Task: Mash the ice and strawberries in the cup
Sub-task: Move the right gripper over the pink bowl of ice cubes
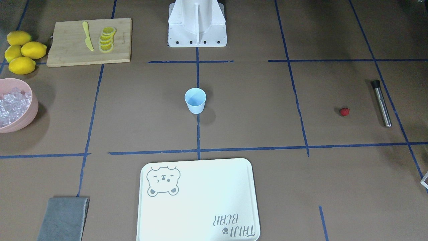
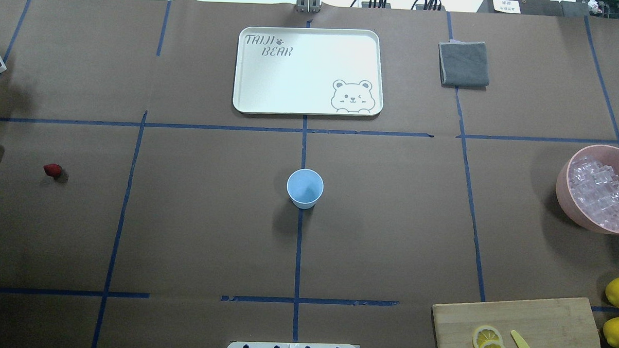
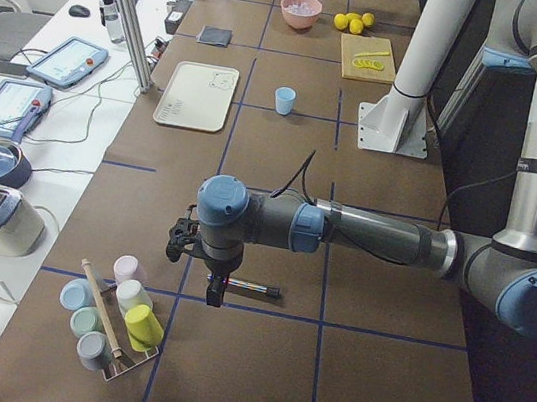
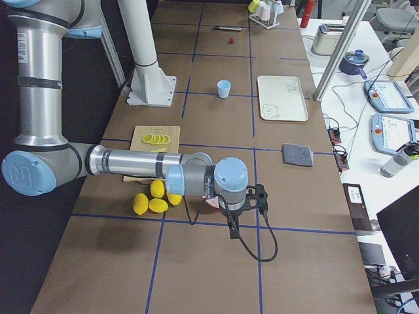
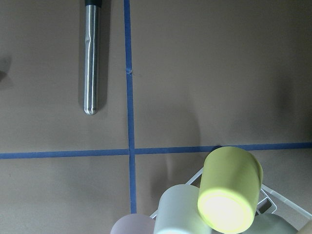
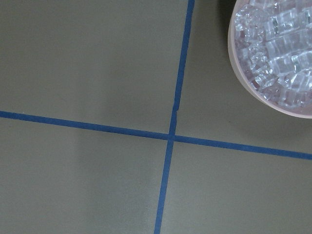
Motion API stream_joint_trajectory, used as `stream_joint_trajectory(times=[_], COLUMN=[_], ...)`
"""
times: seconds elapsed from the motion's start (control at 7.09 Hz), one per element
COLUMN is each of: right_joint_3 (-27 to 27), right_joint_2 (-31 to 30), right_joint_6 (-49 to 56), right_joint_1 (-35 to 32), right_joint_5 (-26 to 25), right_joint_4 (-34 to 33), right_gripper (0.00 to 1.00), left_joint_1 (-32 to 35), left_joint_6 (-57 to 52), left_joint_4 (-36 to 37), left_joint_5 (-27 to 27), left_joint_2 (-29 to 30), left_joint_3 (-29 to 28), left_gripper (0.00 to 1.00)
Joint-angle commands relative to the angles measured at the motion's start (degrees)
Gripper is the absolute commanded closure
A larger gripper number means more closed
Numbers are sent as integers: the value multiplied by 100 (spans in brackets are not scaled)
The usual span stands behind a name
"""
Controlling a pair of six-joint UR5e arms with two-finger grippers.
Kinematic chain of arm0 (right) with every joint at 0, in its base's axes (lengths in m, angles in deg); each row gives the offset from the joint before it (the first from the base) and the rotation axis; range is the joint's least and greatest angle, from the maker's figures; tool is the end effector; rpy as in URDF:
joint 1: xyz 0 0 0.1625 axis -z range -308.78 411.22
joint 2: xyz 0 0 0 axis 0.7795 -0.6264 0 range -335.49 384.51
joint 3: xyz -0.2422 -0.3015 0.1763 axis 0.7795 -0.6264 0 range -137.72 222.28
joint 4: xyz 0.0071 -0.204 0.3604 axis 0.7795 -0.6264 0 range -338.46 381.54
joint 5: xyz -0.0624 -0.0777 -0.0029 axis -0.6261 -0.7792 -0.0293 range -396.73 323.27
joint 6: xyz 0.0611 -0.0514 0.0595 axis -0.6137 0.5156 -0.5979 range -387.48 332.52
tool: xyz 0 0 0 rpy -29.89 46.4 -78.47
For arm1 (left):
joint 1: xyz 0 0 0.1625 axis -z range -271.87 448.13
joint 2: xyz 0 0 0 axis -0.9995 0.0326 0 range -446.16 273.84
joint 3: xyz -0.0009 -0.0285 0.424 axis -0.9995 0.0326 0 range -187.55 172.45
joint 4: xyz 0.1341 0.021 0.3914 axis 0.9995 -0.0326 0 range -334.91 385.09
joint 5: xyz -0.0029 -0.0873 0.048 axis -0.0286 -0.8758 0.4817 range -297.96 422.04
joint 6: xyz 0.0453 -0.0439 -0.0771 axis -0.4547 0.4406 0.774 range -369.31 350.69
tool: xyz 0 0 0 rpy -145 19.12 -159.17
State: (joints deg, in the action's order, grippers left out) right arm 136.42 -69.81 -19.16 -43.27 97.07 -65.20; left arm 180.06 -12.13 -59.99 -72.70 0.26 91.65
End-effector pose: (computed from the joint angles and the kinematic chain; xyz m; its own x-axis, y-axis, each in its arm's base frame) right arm 0.1006 -0.4572 0.6540 0.7261 -0.1250 0.6762 0.0273 0.9878 0.1533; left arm -0.0788 -0.4619 0.6178 0.7110 0.0339 -0.7024 -0.0013 0.9989 0.0469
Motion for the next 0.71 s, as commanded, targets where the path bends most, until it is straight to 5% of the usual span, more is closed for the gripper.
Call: stream_joint_trajectory(times=[0.0, 0.56], right_joint_3=[8, 43], right_joint_2=[36, 245], right_joint_6=[-128, -366], right_joint_1=[0, 26], right_joint_5=[-21, 31], right_joint_4=[16, -1], right_gripper=[0, 0], left_joint_1=[0, 0], left_joint_6=[-9, -17], left_joint_4=[0, 0], left_joint_5=[0, 0], left_joint_2=[-2, 7], left_joint_3=[3, 3], left_gripper=[0, 0])
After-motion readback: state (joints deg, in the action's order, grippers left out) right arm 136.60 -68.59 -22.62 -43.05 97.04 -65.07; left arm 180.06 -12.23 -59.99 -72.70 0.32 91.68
